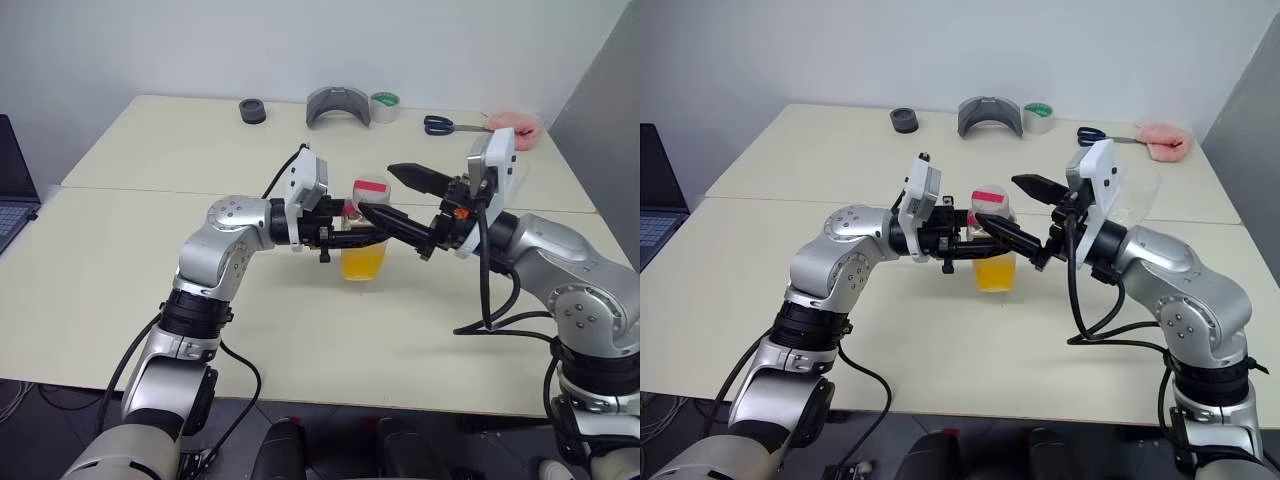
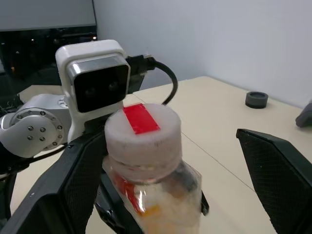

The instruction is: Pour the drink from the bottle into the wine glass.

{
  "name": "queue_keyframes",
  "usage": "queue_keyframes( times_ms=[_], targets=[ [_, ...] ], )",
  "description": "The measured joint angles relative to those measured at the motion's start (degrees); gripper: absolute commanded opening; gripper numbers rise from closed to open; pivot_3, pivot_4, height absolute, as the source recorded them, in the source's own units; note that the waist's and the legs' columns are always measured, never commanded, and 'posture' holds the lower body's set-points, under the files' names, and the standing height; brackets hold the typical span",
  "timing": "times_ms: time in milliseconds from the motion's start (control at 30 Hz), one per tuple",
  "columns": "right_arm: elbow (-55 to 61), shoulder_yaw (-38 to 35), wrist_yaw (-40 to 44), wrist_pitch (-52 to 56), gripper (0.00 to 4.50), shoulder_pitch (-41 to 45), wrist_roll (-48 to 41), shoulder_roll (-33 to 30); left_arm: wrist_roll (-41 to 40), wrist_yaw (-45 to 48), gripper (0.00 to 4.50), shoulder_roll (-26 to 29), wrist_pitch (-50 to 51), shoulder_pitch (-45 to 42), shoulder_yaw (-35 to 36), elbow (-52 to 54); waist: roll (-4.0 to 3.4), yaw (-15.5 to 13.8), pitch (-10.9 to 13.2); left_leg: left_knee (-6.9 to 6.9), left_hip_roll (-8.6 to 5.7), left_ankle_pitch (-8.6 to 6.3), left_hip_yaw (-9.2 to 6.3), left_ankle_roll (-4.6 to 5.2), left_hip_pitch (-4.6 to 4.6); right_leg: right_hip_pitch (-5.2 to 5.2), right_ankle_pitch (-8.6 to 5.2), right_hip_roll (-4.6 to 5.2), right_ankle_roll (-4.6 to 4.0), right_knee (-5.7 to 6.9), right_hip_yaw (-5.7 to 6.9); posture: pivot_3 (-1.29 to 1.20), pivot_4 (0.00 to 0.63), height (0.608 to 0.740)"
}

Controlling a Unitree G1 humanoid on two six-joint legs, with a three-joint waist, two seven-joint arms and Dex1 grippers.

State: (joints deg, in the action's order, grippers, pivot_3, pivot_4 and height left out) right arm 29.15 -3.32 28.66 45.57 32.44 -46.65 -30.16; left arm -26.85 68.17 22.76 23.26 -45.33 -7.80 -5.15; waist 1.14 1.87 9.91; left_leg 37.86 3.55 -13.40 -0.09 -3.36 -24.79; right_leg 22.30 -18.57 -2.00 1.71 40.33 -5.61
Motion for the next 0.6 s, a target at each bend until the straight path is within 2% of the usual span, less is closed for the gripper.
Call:
queue_keyframes(
  times_ms=[600],
  targets=[
    [2.5,-2.3,-1.5,2.9,4.47,-0.4,-6.1,-0.9,0.0,0.2,1.84,-0.2,-0.1,0.0,0.0,0.0,0.00,0.0,0.0,0.00,0.00,0.00,-0.01,0.00,0.00,0.00,0.00,0.00,0.00,0.00,0.00,0.00,0.150,0.740]
  ],
)
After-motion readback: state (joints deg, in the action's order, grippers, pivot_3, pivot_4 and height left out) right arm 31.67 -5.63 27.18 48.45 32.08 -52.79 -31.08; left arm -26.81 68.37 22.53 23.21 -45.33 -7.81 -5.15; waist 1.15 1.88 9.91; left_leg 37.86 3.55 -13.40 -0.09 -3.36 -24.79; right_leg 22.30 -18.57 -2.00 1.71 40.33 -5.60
